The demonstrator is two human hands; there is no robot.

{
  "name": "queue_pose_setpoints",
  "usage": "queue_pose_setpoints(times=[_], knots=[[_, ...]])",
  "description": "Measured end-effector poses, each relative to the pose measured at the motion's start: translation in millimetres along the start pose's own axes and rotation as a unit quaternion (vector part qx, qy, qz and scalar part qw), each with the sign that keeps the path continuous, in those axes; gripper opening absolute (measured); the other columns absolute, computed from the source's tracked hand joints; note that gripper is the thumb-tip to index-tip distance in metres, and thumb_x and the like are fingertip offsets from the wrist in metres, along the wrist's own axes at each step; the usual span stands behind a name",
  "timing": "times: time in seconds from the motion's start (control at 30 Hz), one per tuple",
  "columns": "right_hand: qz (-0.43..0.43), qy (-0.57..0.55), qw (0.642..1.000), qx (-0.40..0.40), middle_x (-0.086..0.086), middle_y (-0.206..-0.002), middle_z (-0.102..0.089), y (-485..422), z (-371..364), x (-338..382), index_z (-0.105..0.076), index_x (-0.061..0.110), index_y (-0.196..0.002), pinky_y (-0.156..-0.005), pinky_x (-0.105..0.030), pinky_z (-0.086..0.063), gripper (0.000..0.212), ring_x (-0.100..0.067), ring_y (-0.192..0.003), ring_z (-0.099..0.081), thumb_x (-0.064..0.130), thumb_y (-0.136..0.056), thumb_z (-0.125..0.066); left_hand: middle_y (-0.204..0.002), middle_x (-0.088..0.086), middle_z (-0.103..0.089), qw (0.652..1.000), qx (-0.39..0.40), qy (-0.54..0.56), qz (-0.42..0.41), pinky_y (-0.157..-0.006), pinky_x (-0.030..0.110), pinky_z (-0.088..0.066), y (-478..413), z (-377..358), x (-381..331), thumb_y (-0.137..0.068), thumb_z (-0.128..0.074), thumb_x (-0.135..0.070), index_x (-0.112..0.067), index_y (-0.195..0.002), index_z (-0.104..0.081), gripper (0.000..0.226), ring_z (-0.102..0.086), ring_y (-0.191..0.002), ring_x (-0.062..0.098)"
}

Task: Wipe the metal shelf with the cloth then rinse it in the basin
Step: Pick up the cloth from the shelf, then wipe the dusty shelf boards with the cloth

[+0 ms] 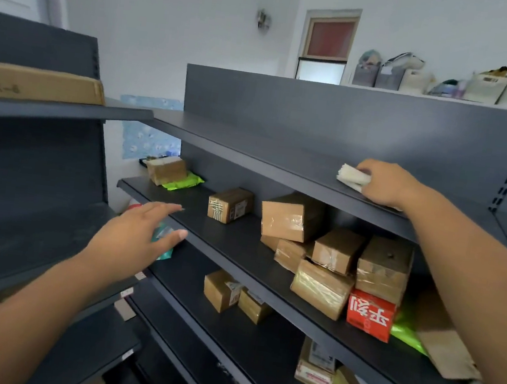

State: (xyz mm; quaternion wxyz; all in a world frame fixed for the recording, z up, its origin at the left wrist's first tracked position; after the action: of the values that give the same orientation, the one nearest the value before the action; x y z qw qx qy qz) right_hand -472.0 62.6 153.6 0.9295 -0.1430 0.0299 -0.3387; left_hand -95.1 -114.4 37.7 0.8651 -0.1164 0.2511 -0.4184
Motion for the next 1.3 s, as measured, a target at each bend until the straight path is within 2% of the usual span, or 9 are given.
queue_pose_setpoints(times=[0.2,0.3,0.37,0.57,0.8,0.97,1.1,1.2,1.3], knots=[[-0.045,0.069,0.99,-0.116,-0.013,-0.079,-0.054,-4.8,18.2,17.8,-0.057,0.01,-0.096,-0.063,-0.039,-0.043,0.014,-0.034,-0.072,-0.052,0.014,-0.085,-0.048,-0.136,-0.007,-0.051,1.0,-0.012,-0.008,0.027,-0.096,0.04,-0.047,14.0,20.0,23.6,-0.081,-0.035,-0.068,-0.038,-0.134,-0.038,0.061,-0.048,-0.12,0.014],[0.06,-0.039,0.956,-0.283,-0.012,-0.069,-0.042,6.5,44.4,77.4,-0.049,0.01,-0.096,-0.056,-0.036,-0.035,0.012,-0.031,-0.062,-0.04,0.02,-0.092,-0.042,-0.137,-0.008,-0.05,0.998,-0.024,-0.036,0.05,-0.095,0.041,-0.047,22.7,31.2,48.0,-0.085,-0.038,-0.065,-0.04,-0.133,-0.038,0.054,-0.049,-0.119,0.014],[0.114,-0.168,0.928,-0.312,-0.008,-0.073,-0.043,10.4,44.3,118.9,-0.047,0.016,-0.097,-0.057,-0.035,-0.031,0.013,-0.027,-0.065,-0.039,0.026,-0.094,-0.04,-0.139,-0.008,-0.049,0.995,-0.023,-0.06,0.076,-0.097,0.042,-0.046,31.3,37.5,67.5,-0.085,-0.038,-0.065,-0.04,-0.133,-0.037,0.054,-0.048,-0.122,0.016],[0.126,-0.54,0.823,-0.124,0.001,-0.102,-0.062,10.4,-47.7,257.9,-0.056,0.021,-0.103,-0.07,-0.031,-0.048,0.018,-0.018,-0.091,-0.059,0.03,-0.094,-0.043,-0.14,-0.011,-0.047,0.983,-0.035,-0.097,0.154,-0.094,0.039,-0.045,80.1,56.8,139.4,-0.083,-0.036,-0.069,-0.039,-0.132,-0.038,0.058,-0.047,-0.123,0.014],[-0.051,-0.778,0.59,0.208,0.0,-0.102,-0.07,60.8,-208.6,422.8,-0.067,0.03,-0.091,-0.069,-0.041,-0.06,0.008,-0.022,-0.09,-0.069,0.035,-0.089,-0.061,-0.14,-0.012,-0.047,0.959,-0.008,-0.095,0.268,-0.09,0.037,-0.047,148.7,71.5,256.7,-0.08,-0.037,-0.073,-0.045,-0.131,-0.036,0.058,-0.05,-0.12,0.015],[-0.102,-0.768,0.535,0.337,-0.011,-0.115,-0.068,79.5,-264.0,508.4,-0.062,0.016,-0.114,-0.081,-0.054,-0.056,0.036,-0.032,-0.103,-0.065,0.029,-0.081,-0.071,-0.139,-0.012,-0.049,0.941,0.017,-0.075,0.328,-0.092,0.038,-0.048,190.7,80.0,356.6,-0.079,-0.038,-0.074,-0.045,-0.13,-0.039,0.058,-0.051,-0.12,0.015],[-0.127,-0.791,0.508,0.318,-0.012,-0.12,-0.064,57.3,-284.3,546.3,-0.053,0.021,-0.125,-0.083,-0.057,-0.054,0.043,-0.034,-0.108,-0.062,0.025,-0.085,-0.067,-0.141,-0.011,-0.048,0.937,0.025,-0.055,0.345,-0.088,0.034,-0.045,201.4,82.0,429.0,-0.08,-0.039,-0.073,-0.044,-0.129,-0.041,0.057,-0.052,-0.119,0.015],[-0.138,-0.804,0.52,0.254,-0.006,-0.112,-0.067,30.9,-299.5,555.2,-0.052,0.025,-0.126,-0.072,-0.046,-0.057,0.036,-0.027,-0.1,-0.065,0.025,-0.091,-0.059,-0.142,-0.008,-0.046,0.932,0.044,-0.046,0.357,-0.085,0.034,-0.045,199.1,73.4,476.3,-0.08,-0.04,-0.072,-0.045,-0.129,-0.041,0.056,-0.053,-0.117,0.017],[-0.146,-0.791,0.566,0.178,-0.001,-0.119,-0.065,-1.3,-316.0,550.9,-0.049,0.028,-0.131,-0.085,-0.047,-0.054,0.036,-0.022,-0.102,-0.064,0.024,-0.096,-0.051,-0.14,-0.007,-0.048,0.927,0.073,-0.039,0.367,-0.081,0.034,-0.048,197.7,53.5,514.6,-0.082,-0.044,-0.067,-0.043,-0.129,-0.042,0.052,-0.056,-0.112,0.018]])
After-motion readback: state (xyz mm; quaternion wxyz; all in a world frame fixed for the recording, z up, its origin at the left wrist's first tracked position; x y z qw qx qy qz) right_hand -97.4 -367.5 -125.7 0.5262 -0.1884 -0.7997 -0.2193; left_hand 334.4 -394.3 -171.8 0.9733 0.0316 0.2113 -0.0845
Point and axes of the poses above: each hand's wrist, its own y-axis away from the middle knuckle, its own z-axis out of the back of the hand, x = y × z, the point moved 9 cm from there along -y, towards the middle knuckle
